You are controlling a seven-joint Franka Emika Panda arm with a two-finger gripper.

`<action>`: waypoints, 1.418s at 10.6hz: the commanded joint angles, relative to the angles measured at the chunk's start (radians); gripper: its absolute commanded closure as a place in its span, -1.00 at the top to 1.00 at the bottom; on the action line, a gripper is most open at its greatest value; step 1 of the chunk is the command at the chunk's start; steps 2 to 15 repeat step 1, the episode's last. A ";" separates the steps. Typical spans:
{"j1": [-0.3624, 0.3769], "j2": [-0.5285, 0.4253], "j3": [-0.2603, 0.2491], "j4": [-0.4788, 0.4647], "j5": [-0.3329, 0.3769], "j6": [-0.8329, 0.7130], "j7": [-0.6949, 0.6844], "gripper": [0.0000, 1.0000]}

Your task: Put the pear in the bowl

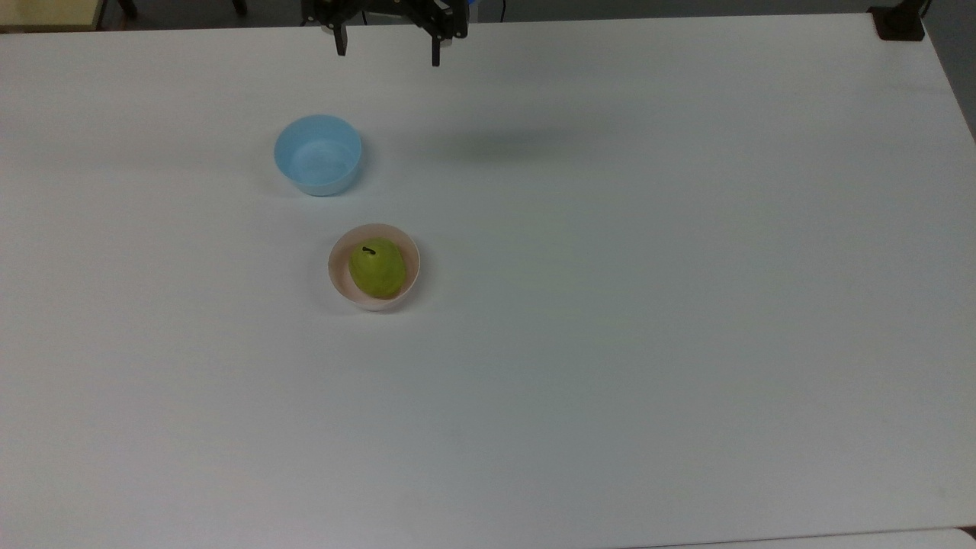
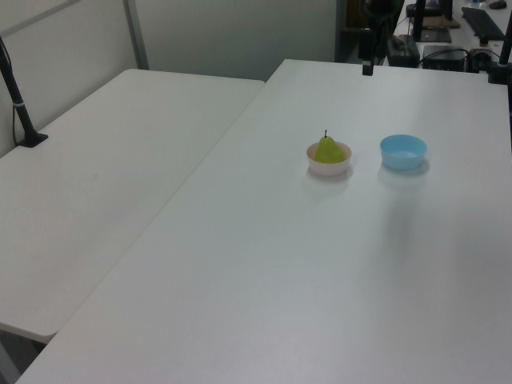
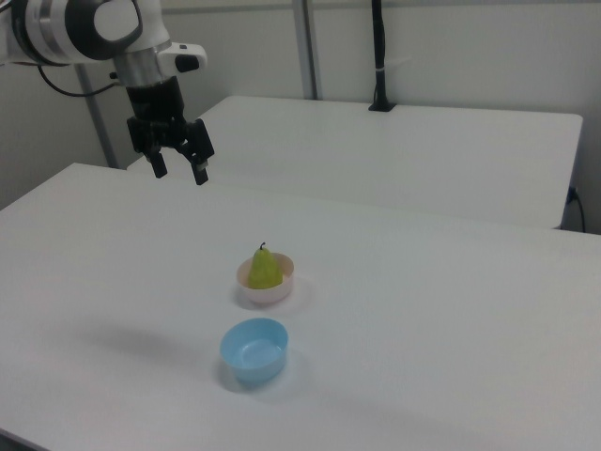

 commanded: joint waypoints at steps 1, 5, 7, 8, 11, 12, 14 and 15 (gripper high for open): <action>0.007 -0.033 -0.017 -0.025 -0.010 -0.028 -0.054 1.00; 0.007 -0.033 -0.017 -0.025 -0.010 -0.028 -0.054 1.00; 0.007 -0.033 -0.017 -0.025 -0.010 -0.028 -0.054 1.00; 0.007 -0.033 -0.017 -0.025 -0.010 -0.028 -0.054 1.00; 0.007 -0.033 -0.017 -0.025 -0.010 -0.028 -0.054 1.00; 0.007 -0.033 -0.017 -0.025 -0.010 -0.028 -0.054 1.00; 0.007 -0.033 -0.017 -0.025 -0.010 -0.028 -0.054 1.00; 0.007 -0.033 -0.017 -0.025 -0.010 -0.028 -0.054 1.00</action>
